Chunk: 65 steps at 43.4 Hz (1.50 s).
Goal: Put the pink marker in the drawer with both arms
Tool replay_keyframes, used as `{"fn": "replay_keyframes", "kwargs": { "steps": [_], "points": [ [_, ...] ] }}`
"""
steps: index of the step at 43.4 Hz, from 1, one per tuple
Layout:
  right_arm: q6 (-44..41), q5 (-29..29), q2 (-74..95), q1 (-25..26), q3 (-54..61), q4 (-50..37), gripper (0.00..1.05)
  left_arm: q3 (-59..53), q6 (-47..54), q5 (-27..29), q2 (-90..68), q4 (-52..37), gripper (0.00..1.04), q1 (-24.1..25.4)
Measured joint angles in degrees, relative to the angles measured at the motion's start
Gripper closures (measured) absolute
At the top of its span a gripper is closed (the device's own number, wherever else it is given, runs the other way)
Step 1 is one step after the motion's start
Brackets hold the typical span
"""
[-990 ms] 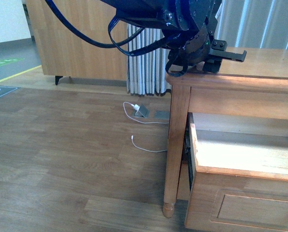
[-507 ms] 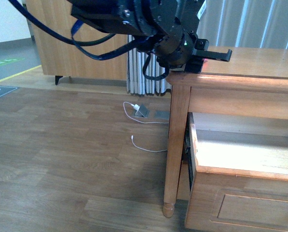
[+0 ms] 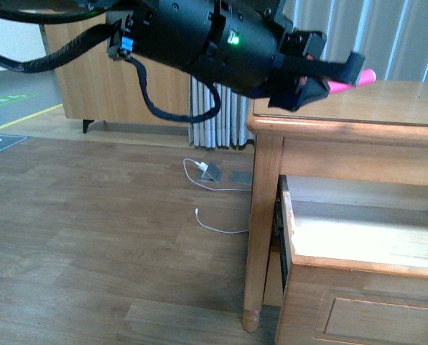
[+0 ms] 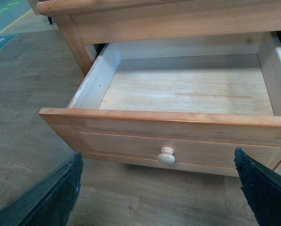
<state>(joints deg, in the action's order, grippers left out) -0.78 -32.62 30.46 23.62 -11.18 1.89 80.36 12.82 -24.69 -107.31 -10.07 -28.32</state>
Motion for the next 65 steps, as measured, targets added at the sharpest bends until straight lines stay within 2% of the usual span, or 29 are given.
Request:
{"fn": "replay_keyframes", "kwargs": {
  "steps": [15,38,55,65],
  "points": [
    [0.0,0.0,0.0,0.0,0.0,0.0,0.08,-0.7,5.6,3.5,-6.4,-1.5,0.9,-2.6],
    [0.0,0.0,0.0,0.0,0.0,0.0,0.08,14.4,3.6,7.2,-24.3,0.2,0.9,-7.2],
    [0.0,0.0,0.0,0.0,0.0,0.0,0.08,20.2,1.9,8.4,-29.1,1.8,0.9,-8.7],
    [0.0,0.0,0.0,0.0,0.0,0.0,0.08,19.7,1.7,10.7,-29.0,0.1,0.54,-8.8]
  ]
}}
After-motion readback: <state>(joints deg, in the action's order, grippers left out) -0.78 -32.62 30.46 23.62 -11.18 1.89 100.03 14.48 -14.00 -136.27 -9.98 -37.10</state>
